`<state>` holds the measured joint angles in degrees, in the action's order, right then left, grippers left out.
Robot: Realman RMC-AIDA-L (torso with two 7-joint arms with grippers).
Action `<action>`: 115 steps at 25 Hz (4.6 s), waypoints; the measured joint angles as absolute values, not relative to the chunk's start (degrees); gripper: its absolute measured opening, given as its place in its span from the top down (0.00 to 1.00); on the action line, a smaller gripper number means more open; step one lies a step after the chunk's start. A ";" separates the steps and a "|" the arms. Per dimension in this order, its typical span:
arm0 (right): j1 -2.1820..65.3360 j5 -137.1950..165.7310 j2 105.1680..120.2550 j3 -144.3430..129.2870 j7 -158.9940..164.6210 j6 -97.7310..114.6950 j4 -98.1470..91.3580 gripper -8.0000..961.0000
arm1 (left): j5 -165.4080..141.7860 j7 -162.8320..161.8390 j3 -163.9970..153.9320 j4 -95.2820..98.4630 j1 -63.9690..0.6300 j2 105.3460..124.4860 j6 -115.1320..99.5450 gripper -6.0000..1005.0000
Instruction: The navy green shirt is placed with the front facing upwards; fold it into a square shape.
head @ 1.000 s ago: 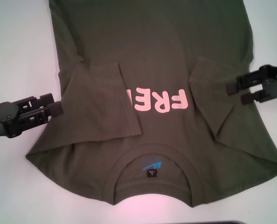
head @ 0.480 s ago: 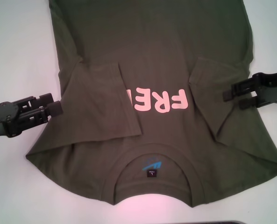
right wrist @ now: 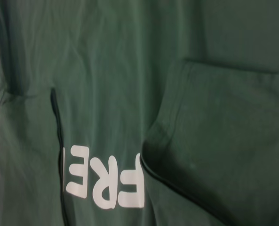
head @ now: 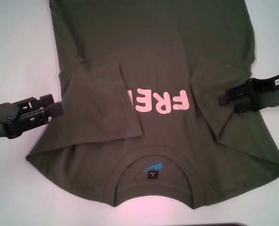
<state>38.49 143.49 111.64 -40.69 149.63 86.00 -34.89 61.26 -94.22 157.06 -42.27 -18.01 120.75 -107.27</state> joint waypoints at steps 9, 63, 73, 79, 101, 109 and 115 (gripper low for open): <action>39.18 143.27 112.98 -40.69 149.27 85.32 -34.80 0.24 | 61.09 -94.22 157.06 -42.07 -18.01 120.75 -107.01 0.37; 25.14 112.15 115.81 -33.96 91.16 107.48 -41.80 0.05 | 61.32 -99.92 156.91 -43.24 -20.13 119.59 -110.44 0.38; 23.42 112.16 113.98 -33.44 97.81 111.27 -41.34 0.05 | 60.17 -116.22 157.01 -44.26 -14.78 119.51 -114.22 0.38; 22.67 112.25 114.24 -32.76 98.15 109.41 -40.94 0.05 | 56.20 -129.22 156.99 -47.89 -12.51 119.46 -112.46 0.38; 21.80 112.94 114.94 -32.52 98.19 108.16 -40.87 0.05 | 45.34 -139.97 156.91 -48.86 -14.82 119.09 -102.33 0.38; 21.70 112.94 114.96 -32.51 98.29 108.10 -40.80 0.05 | 42.05 -140.08 156.79 -48.69 -15.98 119.06 -100.42 0.38; 21.71 112.94 115.05 -32.52 98.32 108.15 -40.74 0.05 | 41.84 -140.92 156.80 -48.69 -16.32 119.23 -98.85 0.38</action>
